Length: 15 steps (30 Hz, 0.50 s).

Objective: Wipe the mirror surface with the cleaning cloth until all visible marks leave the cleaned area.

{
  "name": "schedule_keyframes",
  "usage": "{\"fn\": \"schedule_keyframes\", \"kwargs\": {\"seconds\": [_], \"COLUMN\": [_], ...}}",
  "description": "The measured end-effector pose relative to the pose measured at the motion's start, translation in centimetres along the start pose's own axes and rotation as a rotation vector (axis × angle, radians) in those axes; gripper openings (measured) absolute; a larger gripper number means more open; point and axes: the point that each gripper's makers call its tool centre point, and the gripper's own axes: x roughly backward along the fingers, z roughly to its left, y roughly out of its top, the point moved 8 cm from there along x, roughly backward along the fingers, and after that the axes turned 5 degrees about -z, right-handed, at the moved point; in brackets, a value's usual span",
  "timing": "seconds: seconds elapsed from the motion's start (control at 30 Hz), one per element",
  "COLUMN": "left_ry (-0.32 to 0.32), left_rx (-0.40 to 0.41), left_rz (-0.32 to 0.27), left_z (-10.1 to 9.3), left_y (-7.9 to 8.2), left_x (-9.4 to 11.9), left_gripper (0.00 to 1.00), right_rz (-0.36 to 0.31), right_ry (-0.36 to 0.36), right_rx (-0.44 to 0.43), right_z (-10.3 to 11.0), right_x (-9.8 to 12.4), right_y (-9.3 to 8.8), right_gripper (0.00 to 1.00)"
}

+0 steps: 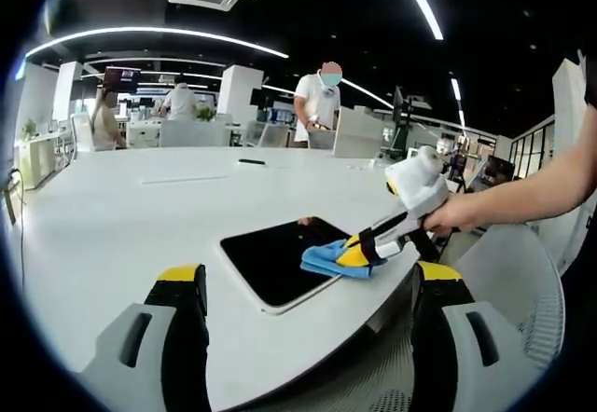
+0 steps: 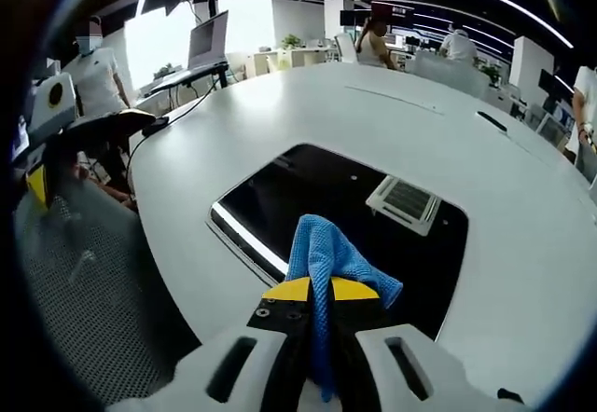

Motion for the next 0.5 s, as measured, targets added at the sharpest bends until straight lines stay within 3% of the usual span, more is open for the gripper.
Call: {"fn": "schedule_keyframes", "kwargs": {"seconds": [0.5], "left_ry": [0.001], "left_rx": [0.0], "left_rz": [-0.004], "left_z": [-0.03], "left_y": [-0.02], "left_x": [0.02], "left_gripper": [0.89], "right_rz": [0.011], "right_ry": [0.02], "right_rx": [0.052], "right_z": [0.02], "right_x": [0.08], "right_y": [0.04], "right_gripper": [0.01]}}
